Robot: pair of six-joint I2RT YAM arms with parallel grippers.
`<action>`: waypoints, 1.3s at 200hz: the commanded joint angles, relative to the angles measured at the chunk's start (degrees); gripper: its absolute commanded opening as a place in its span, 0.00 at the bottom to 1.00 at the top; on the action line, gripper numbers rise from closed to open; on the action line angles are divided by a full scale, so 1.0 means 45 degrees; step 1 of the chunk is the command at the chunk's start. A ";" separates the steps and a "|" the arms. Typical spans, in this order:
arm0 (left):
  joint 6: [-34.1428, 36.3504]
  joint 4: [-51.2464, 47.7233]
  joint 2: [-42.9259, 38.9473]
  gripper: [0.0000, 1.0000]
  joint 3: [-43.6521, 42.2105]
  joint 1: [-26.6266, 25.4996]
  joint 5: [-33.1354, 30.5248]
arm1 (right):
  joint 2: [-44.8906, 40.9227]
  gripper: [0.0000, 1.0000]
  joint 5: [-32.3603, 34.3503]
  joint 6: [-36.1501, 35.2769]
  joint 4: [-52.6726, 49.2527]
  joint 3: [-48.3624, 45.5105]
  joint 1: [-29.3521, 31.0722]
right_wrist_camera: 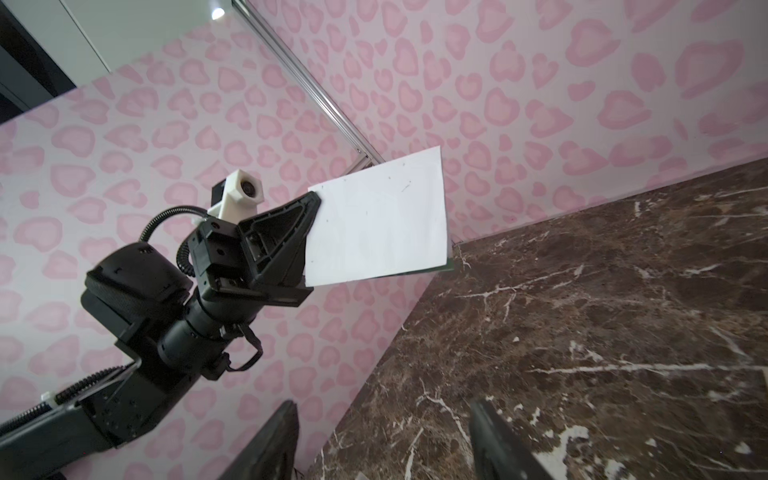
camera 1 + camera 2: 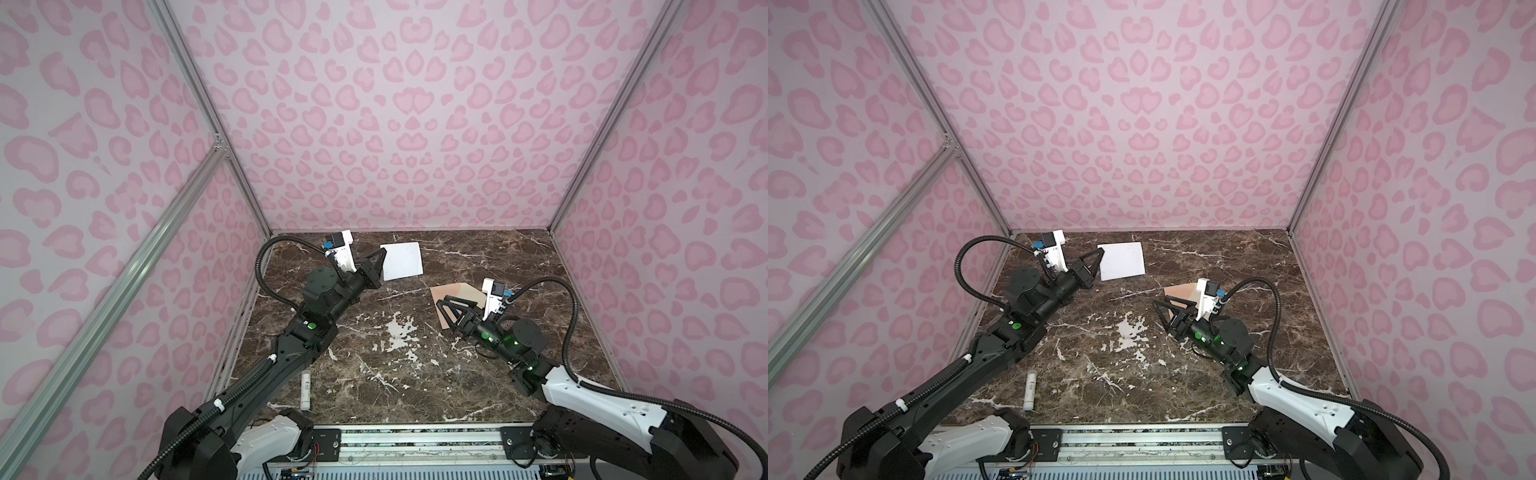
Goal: Place the letter into the envelope and seal it
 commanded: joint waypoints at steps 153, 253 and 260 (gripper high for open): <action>-0.1482 0.2221 0.0249 0.04 -0.0343 -0.0810 -0.1230 | 0.7295 0.76 0.1289 0.4912 0.7822 0.3584 0.1045; -0.1906 0.2664 0.0196 0.04 -0.0864 -0.0849 -0.1182 | 0.8073 0.58 0.1485 0.5087 0.7826 0.4787 0.1182; -0.1917 0.2670 0.0191 0.04 -0.0890 -0.0856 -0.1182 | 0.8030 0.55 0.1514 0.5024 0.7813 0.4807 0.1163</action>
